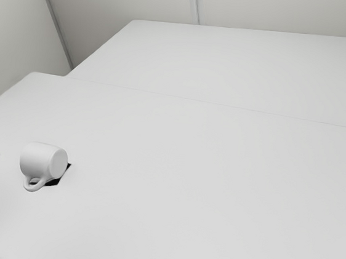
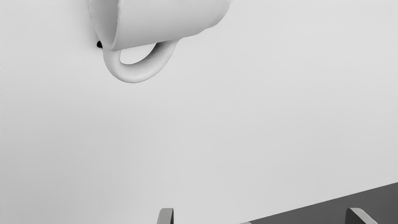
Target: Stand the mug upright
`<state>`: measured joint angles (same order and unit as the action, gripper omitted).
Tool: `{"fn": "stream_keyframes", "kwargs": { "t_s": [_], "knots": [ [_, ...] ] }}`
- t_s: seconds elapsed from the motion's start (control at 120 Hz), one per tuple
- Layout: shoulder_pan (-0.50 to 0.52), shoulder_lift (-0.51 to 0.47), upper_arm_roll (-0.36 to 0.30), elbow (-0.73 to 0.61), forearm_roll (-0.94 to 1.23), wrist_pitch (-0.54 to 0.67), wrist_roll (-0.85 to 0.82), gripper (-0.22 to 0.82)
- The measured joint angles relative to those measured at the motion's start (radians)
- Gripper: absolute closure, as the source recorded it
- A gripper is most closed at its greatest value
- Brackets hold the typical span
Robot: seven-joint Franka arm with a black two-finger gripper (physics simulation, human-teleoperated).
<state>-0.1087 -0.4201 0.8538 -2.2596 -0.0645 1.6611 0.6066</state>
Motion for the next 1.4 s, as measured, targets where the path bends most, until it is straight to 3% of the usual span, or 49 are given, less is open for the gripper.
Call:
{"fn": "stream_keyframes", "kwargs": {
  "t_s": [0.325,0.625,1.058,1.4],
  "knots": [
    [-0.040,0.161,0.027,-0.003,-0.150,0.162,0.175,0.00],
    [-0.007,0.245,0.027,0.022,-0.270,0.214,0.306,0.00],
    [0.094,0.470,-0.015,0.110,-0.506,0.195,0.491,0.00],
    [0.116,0.574,-0.039,0.130,-0.661,0.114,0.602,0.00]
  ]
}}
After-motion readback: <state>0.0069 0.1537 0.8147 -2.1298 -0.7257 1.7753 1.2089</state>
